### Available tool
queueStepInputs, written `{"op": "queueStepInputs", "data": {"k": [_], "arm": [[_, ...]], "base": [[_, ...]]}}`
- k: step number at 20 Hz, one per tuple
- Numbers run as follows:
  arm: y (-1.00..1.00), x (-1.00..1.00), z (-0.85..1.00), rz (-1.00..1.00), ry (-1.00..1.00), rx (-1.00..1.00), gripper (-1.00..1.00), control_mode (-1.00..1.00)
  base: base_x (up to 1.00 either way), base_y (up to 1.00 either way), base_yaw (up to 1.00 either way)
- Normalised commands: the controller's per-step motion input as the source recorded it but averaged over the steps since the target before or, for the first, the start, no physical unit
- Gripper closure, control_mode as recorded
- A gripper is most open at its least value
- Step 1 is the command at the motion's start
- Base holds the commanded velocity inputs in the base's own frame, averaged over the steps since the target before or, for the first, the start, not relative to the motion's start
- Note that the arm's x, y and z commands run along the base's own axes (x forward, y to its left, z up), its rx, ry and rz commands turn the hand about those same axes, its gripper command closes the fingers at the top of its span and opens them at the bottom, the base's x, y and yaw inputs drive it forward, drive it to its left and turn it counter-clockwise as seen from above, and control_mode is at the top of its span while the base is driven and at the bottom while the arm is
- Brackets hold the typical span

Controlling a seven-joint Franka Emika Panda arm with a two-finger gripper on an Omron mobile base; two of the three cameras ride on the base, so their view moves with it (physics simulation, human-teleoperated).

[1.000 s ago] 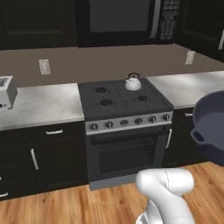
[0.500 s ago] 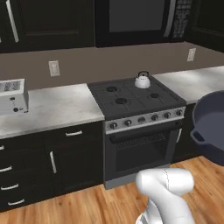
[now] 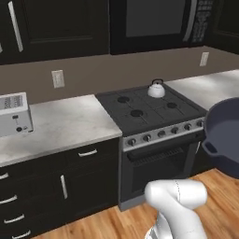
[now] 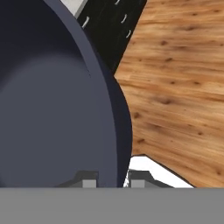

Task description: Pick the kettle from the cabinet and place it on a stove burner. Then pick the pot from the counter and place it on another stove burner. Finally, turn both burners on.

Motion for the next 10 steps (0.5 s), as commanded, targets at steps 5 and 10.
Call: {"op": "queueStepInputs", "data": {"k": [5,10], "arm": [[0.00,0.00,0.00,0.00,0.00,0.00,1.00,1.00],[0.00,0.00,0.00,0.00,0.00,0.00,1.00,1.00]], "base": [[0.59,0.01,0.00],[0.50,0.00,0.00]]}}
